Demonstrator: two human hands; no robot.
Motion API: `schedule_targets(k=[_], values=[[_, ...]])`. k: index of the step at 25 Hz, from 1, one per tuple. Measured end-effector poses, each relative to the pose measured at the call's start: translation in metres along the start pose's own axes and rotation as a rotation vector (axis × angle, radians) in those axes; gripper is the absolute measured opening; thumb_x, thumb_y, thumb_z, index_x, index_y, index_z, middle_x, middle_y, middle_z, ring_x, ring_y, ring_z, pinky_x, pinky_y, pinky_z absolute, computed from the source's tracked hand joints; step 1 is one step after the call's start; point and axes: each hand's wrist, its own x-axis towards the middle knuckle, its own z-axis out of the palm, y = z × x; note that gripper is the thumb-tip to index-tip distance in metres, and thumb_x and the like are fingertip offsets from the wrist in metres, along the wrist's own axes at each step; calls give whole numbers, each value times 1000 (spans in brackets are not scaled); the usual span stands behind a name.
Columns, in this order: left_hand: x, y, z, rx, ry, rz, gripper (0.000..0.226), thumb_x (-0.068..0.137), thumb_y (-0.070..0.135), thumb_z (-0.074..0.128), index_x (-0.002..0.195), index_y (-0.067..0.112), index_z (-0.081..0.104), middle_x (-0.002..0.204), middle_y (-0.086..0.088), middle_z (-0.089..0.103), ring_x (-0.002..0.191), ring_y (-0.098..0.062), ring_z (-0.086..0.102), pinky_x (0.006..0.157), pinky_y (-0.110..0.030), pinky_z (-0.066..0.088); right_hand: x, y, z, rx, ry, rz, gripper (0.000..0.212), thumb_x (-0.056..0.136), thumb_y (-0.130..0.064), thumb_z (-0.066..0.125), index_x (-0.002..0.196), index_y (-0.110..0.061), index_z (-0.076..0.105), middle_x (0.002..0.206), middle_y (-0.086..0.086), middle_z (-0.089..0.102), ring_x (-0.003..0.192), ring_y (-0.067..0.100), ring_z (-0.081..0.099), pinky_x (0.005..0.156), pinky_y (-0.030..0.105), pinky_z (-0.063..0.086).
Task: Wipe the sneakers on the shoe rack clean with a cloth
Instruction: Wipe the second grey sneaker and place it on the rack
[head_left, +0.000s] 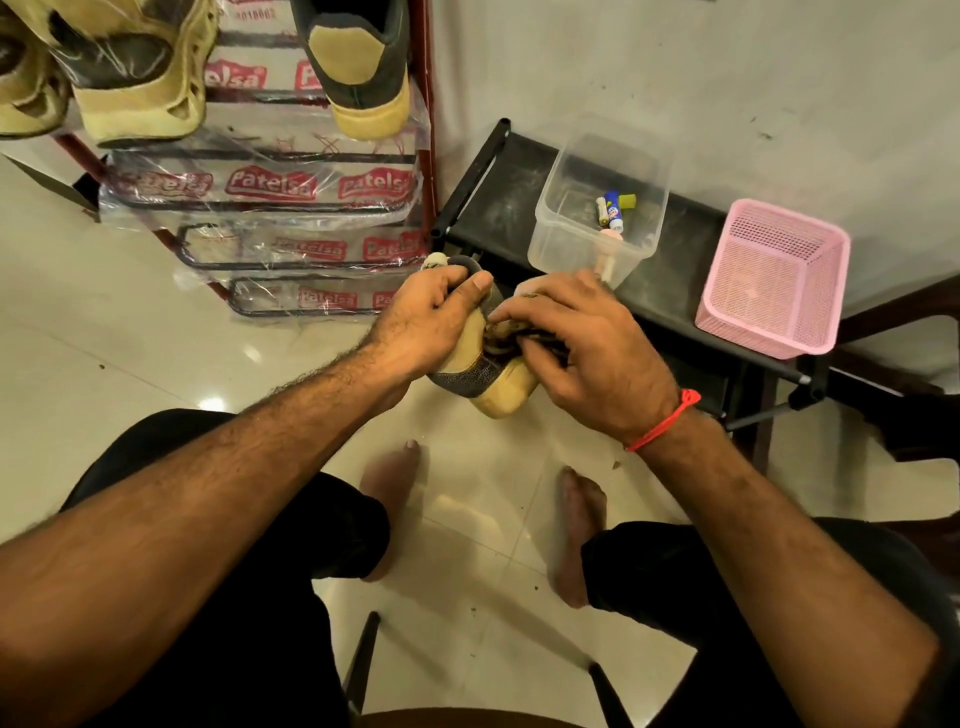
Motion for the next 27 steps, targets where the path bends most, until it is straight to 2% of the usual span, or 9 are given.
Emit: schedule_targets(k=[5,9,11,13,16,20,22,24,27], values=[[3,-3,1,9,6,-20,46,104,42,50,102,-2,64,85,-18,62,74,-25,55,65,-43,46,-6,-13,8,-40,-80,-157,30,84,-10,59,110,-18,73,108,6,65,92,31,56,78,46,45],[-2,3,2,6,9,-46,45,101,50,49,100,9,70,98,-20,73,90,-34,71,82,-52,58,-6,29,3,-103,86,205,30,83,-10,58,108,-17,74,103,5,65,95,30,57,88,47,48],[-2,8,0,-80,28,-112,43,105,48,45,98,15,70,93,-7,74,83,-22,71,71,-36,57,-10,32,3,82,179,325,29,84,-7,61,108,-17,74,104,2,66,102,23,61,96,35,47],[0,8,-4,-135,-16,-213,46,103,54,44,103,17,71,96,-2,73,84,-17,67,68,-30,52,-8,27,2,297,244,427,29,87,-3,64,111,-16,73,108,-2,66,106,13,63,98,23,46],[-4,9,-3,-196,-165,-327,59,96,62,53,119,10,68,116,-12,73,107,-29,70,89,-47,59,-8,29,3,401,210,529,30,88,-2,68,114,-17,72,112,-4,65,110,9,62,101,22,48],[-8,14,-2,-291,-252,-310,54,101,50,52,130,6,61,126,-16,70,121,-29,65,108,-49,50,-9,28,5,284,145,530,32,88,-9,72,119,-18,70,116,-3,69,110,9,64,102,31,50],[-8,15,0,-360,-300,-292,70,99,58,48,152,12,39,131,-16,68,122,-30,65,112,-54,44,-5,21,-2,144,169,451,32,89,-14,70,121,-15,68,117,1,68,111,15,62,101,38,51],[-13,17,7,-414,-344,-273,69,101,65,34,155,23,29,127,-18,69,117,-33,68,110,-58,44,-3,6,-6,-87,193,317,32,90,-17,67,121,-13,68,116,6,66,107,26,60,96,42,51],[-19,24,15,-529,-239,-248,66,101,69,22,122,28,70,120,-16,73,113,-33,70,103,-62,49,-6,-34,7,-171,210,177,33,89,-16,66,121,-12,67,117,9,64,103,31,59,91,41,50]])
